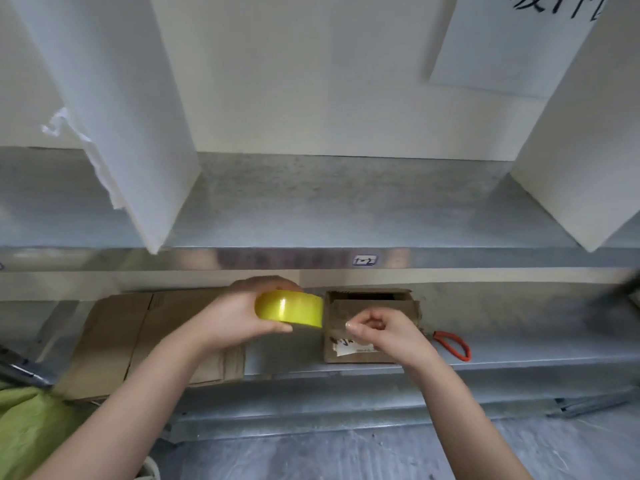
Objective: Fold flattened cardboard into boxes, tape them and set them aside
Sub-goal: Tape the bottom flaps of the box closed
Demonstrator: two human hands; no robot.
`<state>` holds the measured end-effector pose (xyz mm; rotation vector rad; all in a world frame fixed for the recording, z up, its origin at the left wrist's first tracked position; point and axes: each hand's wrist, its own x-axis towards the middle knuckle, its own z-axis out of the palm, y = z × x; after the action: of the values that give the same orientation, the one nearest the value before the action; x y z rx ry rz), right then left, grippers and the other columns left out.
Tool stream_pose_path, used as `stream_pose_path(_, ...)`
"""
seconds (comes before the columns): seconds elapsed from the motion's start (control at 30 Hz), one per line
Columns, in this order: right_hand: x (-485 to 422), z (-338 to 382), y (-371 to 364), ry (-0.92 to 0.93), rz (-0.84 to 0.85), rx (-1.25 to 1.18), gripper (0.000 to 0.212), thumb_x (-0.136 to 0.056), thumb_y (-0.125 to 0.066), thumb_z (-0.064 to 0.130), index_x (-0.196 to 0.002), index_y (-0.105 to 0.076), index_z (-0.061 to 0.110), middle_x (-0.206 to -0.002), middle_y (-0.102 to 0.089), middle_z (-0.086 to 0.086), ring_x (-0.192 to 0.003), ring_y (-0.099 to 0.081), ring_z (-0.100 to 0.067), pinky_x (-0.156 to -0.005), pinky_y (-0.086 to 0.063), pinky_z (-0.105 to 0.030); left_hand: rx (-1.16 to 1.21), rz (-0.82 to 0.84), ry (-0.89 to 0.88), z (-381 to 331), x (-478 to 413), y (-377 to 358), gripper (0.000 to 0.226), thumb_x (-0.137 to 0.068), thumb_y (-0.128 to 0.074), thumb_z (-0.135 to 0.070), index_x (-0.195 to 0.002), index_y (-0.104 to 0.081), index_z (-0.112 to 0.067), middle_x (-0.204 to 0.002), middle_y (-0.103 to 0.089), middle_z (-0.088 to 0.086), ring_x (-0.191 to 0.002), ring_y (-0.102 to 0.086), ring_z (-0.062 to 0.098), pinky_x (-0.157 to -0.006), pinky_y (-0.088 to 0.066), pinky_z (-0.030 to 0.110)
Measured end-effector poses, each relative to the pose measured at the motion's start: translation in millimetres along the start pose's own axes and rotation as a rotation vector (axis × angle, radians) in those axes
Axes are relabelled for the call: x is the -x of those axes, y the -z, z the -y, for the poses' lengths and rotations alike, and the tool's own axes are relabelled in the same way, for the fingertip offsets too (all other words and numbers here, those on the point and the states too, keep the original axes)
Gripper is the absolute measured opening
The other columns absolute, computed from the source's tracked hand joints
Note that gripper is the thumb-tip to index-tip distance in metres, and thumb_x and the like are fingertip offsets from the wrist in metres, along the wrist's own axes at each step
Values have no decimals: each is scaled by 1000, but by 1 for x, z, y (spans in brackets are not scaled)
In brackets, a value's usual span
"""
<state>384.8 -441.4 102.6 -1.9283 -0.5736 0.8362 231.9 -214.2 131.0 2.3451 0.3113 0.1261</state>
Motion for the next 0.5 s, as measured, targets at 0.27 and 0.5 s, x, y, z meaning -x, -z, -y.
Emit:
stream_pose_path(0.27, -35, -11, 78, 86, -111, 270, 5, -85, -72, 29, -83, -68, 31, -84, -71, 12, -86, -66, -7, -74, -49, -23, -75, -73, 181, -55, -44, -44, 65, -62, -84, -51, -117, -54, -33, -105, -56, -15, -97, -56, 5, -77, -40, 11)
stream_pose_path(0.5, -51, -24, 109, -16, -17, 207, 15, -88, -68, 33, -76, -69, 24, -72, -70, 5, -69, -63, -14, -72, -51, -31, 19, -33, 320, -91, -61, -63, 50, -65, -82, -52, -104, -53, -38, -100, -63, -16, -89, -59, -2, -77, -46, 9)
